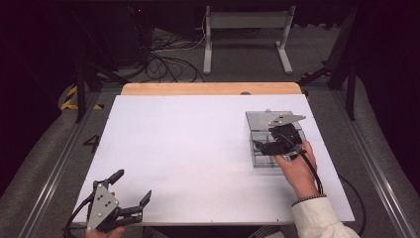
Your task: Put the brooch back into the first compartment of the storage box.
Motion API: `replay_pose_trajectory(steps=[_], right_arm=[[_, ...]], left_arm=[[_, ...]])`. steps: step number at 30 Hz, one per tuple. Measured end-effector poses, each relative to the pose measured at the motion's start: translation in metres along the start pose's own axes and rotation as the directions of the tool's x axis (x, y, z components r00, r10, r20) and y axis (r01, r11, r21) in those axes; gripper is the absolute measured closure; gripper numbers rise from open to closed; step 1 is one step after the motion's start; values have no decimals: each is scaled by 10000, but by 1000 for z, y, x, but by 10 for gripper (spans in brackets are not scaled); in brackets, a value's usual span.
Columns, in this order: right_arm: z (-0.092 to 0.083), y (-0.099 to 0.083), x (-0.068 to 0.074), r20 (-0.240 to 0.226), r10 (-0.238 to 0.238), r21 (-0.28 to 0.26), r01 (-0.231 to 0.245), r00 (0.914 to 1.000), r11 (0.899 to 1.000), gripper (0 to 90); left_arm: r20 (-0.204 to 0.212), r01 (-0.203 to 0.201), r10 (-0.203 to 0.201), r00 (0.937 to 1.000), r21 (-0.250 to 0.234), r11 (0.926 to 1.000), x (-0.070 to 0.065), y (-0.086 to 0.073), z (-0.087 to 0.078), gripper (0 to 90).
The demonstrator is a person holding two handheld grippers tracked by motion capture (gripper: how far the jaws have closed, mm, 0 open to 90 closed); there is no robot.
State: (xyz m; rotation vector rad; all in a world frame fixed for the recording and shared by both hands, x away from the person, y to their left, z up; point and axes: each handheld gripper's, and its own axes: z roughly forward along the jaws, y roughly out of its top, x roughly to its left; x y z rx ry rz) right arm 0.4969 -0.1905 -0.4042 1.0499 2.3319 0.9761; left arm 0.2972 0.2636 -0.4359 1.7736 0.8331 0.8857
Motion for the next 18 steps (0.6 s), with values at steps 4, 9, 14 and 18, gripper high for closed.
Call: replay_pose_trajectory(steps=[4,9,14,18], right_arm=[[-6,0,4,-177,-171,-177,168,9997,9997,209],[-17,-1,12,-390,-602,-440,585,9974,9973,126],[-28,-4,18,-611,-817,-602,781,9948,9951,61],[-36,-8,21,-764,-899,-775,840,9930,9935,34]], left_arm=[[10,39,-39,10000,1,10000,0,0,0,56],[-2,12,-12,10000,-6,10000,0,0,0,56],[5,42,-42,10000,-10,10000,0,0,0,56],[9,32,-32,10000,-20,10000,0,0,0,56]])
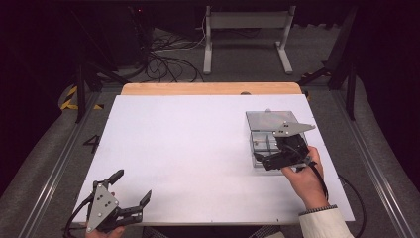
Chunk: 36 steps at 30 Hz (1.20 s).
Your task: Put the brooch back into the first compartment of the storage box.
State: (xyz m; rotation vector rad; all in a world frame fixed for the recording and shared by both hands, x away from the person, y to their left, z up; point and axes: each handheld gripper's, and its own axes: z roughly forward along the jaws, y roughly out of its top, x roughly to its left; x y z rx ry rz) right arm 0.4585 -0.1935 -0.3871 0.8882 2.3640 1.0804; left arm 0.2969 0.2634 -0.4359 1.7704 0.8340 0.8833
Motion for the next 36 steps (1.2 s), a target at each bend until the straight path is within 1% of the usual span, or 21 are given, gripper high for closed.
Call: replay_pose_trajectory(steps=[3,5,7,10,15,19,22,25,27,30,32,36], right_arm=[[-5,-4,2,-175,-62,-250,57,9998,9997,20],[-8,-5,4,-327,-215,-435,201,9992,9989,17],[-10,-7,6,-388,-305,-490,286,9988,9984,16],[-14,-10,8,-545,-323,-682,285,9980,9973,13],[-19,-18,10,-762,-296,-965,222,9966,9951,3],[-23,-26,10,-971,-223,-1302,95,9950,9914,2],[-26,-32,10,-1204,-309,-1712,99,9922,9852,0],[-29,-38,10,-1314,-380,-2014,109,9906,9794,0],[-30,-41,11,-1408,-285,-2007,-3,9896,9796,0],[-30,-46,11,-1501,-170,-1792,-103,9885,9838,0],[-29,-49,12,-1497,-194,-1722,-68,9885,9850,3],[-27,-57,13,-1670,-270,-1648,-9,9856,9863,3]], left_arm=[[-9,-6,6,10000,14,10000,0,0,0,56],[-10,-36,36,10000,28,10000,0,0,0,55],[-3,-58,58,10000,19,10000,0,0,0,56],[1,11,-11,10000,6,10000,0,0,0,55],[4,3,-3,10000,4,10000,0,0,0,56],[-2,7,-7,10000,-2,10000,0,0,0,56],[-5,-3,3,10000,13,10000,0,0,0,55],[-5,0,0,10000,16,10000,0,0,0,55],[-8,-1,1,10000,18,10000,0,0,0,55],[-14,-1,1,10000,10,10000,0,0,0,55],[-11,6,-6,10000,6,10000,0,0,0,55],[-34,-3,3,10000,0,10000,0,0,0,55]])
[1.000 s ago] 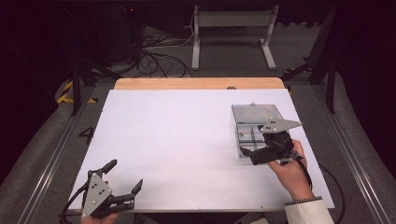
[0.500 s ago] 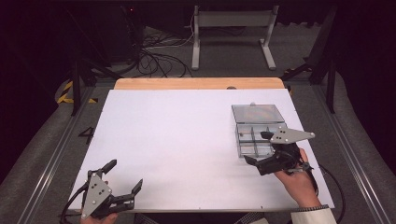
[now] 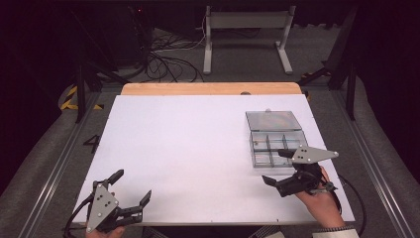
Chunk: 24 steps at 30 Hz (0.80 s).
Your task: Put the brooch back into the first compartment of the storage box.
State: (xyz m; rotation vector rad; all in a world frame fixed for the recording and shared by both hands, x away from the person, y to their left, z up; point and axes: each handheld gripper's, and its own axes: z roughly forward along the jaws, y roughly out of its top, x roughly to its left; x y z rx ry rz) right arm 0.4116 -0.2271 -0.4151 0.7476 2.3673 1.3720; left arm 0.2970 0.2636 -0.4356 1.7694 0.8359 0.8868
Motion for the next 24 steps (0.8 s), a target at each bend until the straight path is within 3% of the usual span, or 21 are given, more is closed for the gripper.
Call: replay_pose_trajectory(steps=[6,24], right_arm=[[1,-14,3,-420,-121,-299,108,9990,9995,3],[7,-45,7,-182,-116,124,118,9998,9999,4]], left_arm=[[21,15,-15,10000,9,10000,0,0,0,55],[37,2,-2,10000,27,10000,0,0,0,55]])
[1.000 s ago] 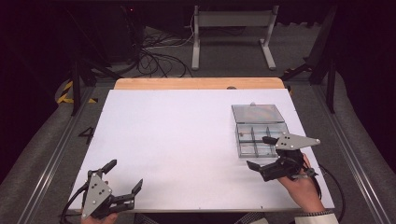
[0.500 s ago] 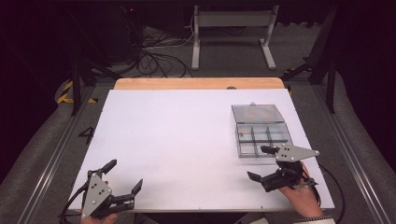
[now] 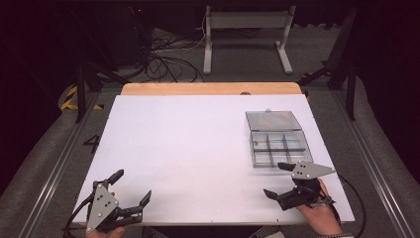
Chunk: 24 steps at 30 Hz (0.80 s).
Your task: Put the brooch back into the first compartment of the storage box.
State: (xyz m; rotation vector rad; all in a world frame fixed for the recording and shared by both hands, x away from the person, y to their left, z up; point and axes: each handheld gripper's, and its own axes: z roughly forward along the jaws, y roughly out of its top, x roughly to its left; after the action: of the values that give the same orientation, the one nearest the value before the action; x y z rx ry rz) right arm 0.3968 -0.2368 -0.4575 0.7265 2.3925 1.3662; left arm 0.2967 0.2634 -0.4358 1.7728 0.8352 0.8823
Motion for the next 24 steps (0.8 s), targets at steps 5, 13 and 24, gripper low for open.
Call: replay_pose_trajectory(steps=[5,13,24], right_arm=[[2,-7,2,-92,28,57,-27,10000,10000,4],[6,-18,6,-195,85,329,-79,9998,9994,4],[10,-20,8,-205,197,393,-189,9996,9990,3]], left_arm=[[-5,2,-2,10000,-5,10000,0,0,0,54],[1,-26,26,10000,24,10000,0,0,0,54],[-19,-101,102,9999,80,9999,1,0,1,53]])
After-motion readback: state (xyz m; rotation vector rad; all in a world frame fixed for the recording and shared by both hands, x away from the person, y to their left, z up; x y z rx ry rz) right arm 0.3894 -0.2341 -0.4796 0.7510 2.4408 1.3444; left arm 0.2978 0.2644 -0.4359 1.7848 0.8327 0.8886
